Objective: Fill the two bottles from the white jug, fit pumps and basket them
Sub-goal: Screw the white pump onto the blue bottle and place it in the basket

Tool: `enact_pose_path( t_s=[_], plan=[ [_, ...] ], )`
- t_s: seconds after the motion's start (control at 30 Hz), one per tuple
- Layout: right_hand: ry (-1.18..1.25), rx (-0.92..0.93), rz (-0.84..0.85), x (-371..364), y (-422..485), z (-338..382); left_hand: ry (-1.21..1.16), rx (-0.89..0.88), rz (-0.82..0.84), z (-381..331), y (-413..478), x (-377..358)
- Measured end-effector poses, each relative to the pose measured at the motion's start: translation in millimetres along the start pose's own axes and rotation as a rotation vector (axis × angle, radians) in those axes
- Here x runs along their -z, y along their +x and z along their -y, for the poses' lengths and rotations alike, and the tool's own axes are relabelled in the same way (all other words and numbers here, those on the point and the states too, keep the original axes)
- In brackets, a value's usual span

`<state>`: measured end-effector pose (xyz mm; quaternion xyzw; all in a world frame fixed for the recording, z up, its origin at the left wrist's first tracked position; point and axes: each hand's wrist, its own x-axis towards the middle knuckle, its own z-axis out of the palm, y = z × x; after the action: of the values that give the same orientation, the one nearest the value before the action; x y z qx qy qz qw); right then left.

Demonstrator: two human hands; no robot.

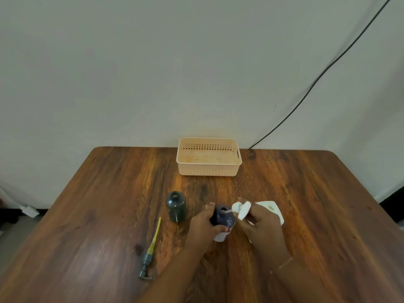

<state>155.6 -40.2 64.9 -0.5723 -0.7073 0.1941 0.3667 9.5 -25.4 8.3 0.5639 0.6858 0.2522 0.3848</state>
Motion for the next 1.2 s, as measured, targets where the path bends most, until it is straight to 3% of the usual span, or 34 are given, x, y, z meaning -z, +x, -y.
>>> enact_pose_path(
  t_s=[0.23,0.37,0.53,0.73,0.87,1.0,1.1,1.2],
  plan=[
    [-0.074,-0.122,0.311,-42.7,31.2,-21.7,-0.056,-0.064,-0.038,5.6,0.0,-2.3],
    [-0.12,-0.208,0.286,-47.0,36.5,-21.7,-0.035,-0.077,-0.047,3.1,-1.7,-0.6],
    [0.142,-0.312,0.353,-49.0,18.2,-24.2,-0.031,-0.097,-0.068,2.7,-2.6,0.3],
    [0.182,-0.396,-0.011,-56.9,-11.6,-24.0,-0.006,-0.058,-0.036,1.2,-0.9,1.7],
    [0.188,-0.318,0.11,-64.9,0.2,-17.7,-0.027,-0.067,-0.036,0.9,-2.2,2.2],
    [0.238,-0.406,-0.085,-53.0,12.9,-21.6,-0.035,-0.046,-0.023,1.0,-2.2,2.5],
    [0.326,-0.357,0.126,-56.6,17.3,-22.6,-0.042,-0.07,-0.034,0.3,-2.5,3.1],
    [0.234,-0.37,0.071,-63.5,18.5,-17.1,-0.052,-0.093,-0.043,-0.3,-3.7,3.6]
  ],
)
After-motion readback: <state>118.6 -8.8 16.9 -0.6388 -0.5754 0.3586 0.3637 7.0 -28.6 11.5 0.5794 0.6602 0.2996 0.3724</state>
